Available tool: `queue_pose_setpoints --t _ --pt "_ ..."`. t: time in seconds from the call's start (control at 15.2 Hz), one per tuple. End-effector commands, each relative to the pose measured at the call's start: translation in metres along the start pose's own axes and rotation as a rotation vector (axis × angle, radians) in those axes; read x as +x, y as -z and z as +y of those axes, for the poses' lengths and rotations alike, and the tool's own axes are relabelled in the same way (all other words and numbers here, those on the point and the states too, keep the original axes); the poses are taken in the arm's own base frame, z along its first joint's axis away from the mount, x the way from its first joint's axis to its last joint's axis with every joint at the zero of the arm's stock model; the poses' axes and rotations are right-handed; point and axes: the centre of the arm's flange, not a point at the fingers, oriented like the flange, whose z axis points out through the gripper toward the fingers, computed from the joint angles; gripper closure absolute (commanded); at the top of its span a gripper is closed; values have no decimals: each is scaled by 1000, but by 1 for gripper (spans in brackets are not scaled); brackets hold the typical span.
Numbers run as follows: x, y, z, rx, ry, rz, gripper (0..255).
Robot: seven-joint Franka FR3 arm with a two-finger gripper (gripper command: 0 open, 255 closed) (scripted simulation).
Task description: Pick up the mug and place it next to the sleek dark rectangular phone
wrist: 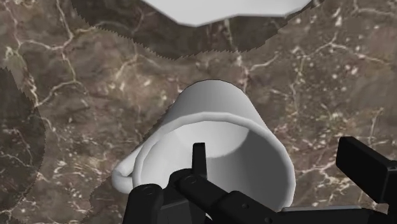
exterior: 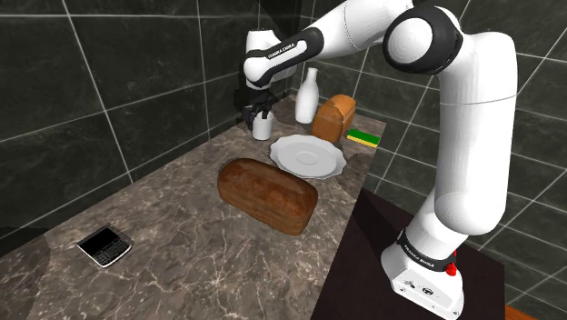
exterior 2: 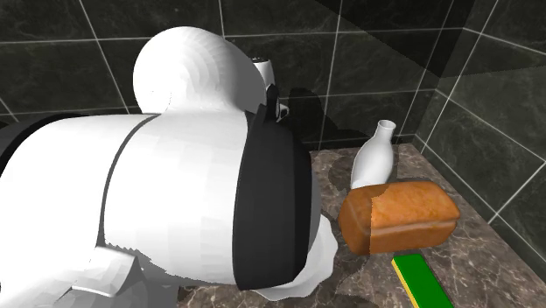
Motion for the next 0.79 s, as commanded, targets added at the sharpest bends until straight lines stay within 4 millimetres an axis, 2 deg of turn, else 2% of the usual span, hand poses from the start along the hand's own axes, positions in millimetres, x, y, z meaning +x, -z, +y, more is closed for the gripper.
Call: queue_pose_setpoints --t 0.0,0.33,0.4,0.73 --pt "0 -2 1 0 0 1 0" --pt "0 -2 1 0 0 1 0" --pt "0 -2 1 0 0 1 255" --pt "0 -2 1 0 0 1 255"
